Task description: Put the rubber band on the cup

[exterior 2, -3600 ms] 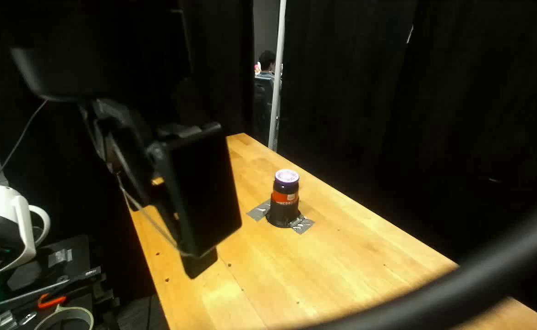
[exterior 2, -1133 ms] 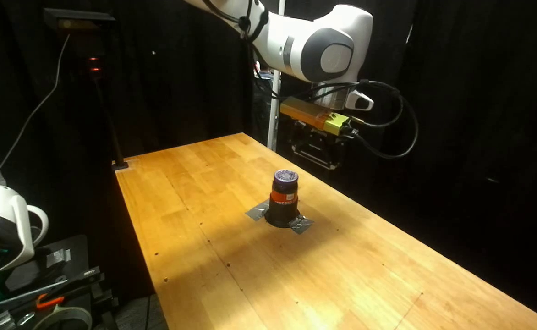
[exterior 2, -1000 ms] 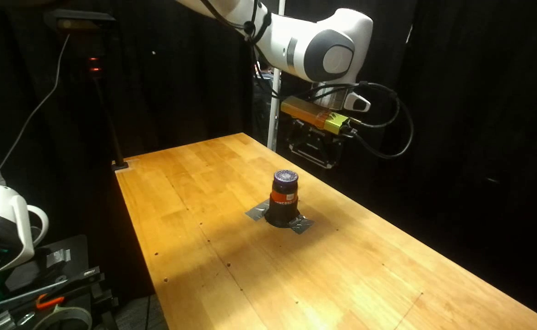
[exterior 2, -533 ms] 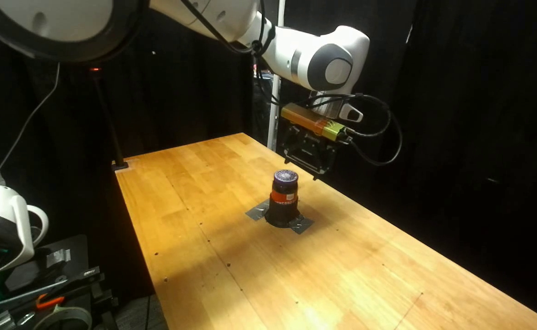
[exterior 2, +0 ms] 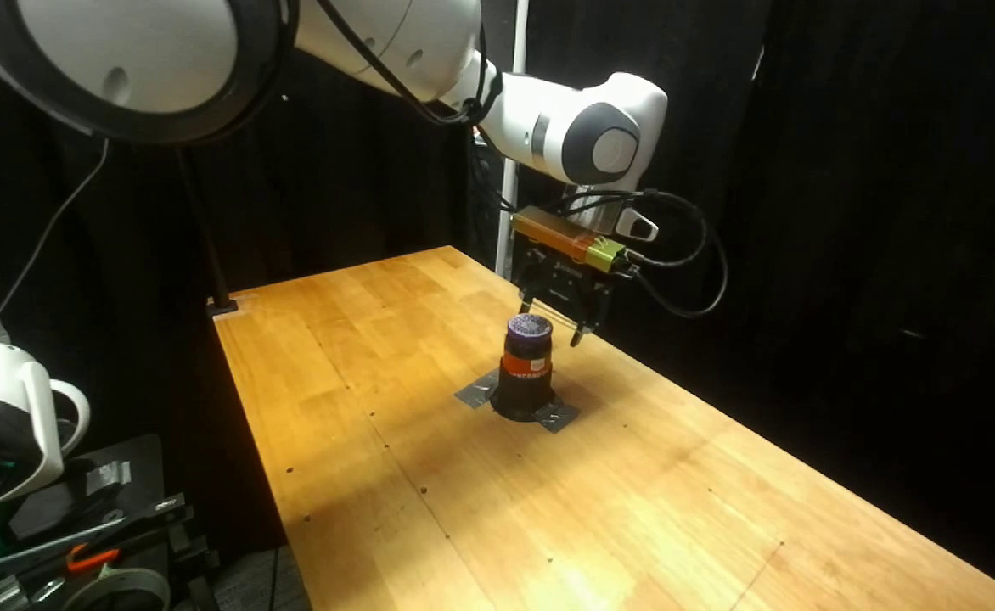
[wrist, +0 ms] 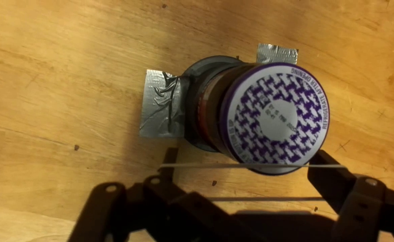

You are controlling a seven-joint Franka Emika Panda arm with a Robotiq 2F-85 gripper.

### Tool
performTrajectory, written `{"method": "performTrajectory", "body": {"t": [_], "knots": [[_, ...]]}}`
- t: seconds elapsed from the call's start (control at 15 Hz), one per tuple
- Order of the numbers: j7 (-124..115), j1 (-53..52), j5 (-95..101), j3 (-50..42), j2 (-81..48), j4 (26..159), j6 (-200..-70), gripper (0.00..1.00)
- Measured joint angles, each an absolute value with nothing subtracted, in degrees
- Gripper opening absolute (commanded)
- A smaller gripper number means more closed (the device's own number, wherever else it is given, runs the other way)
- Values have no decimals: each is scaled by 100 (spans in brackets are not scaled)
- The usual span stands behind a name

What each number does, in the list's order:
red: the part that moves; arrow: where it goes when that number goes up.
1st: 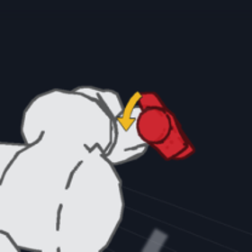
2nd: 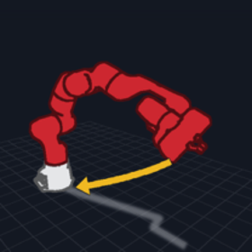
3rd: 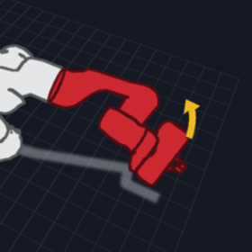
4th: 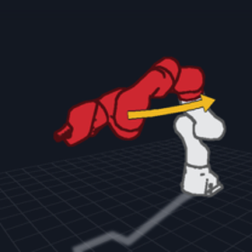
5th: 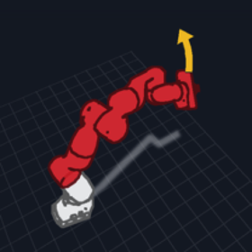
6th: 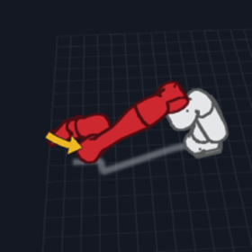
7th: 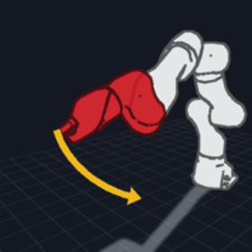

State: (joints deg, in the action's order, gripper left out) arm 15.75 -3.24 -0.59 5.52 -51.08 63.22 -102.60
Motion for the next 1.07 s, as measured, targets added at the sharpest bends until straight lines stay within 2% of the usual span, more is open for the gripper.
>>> {"method": "performTrajectory", "body": {"t": [0.67, 1.07], "knots": [[1243, -495, 292, 499, -5044, 6709, -10028, 100], [966, -540, 584, 451, -4475, 7724, -10115, 100]]}}
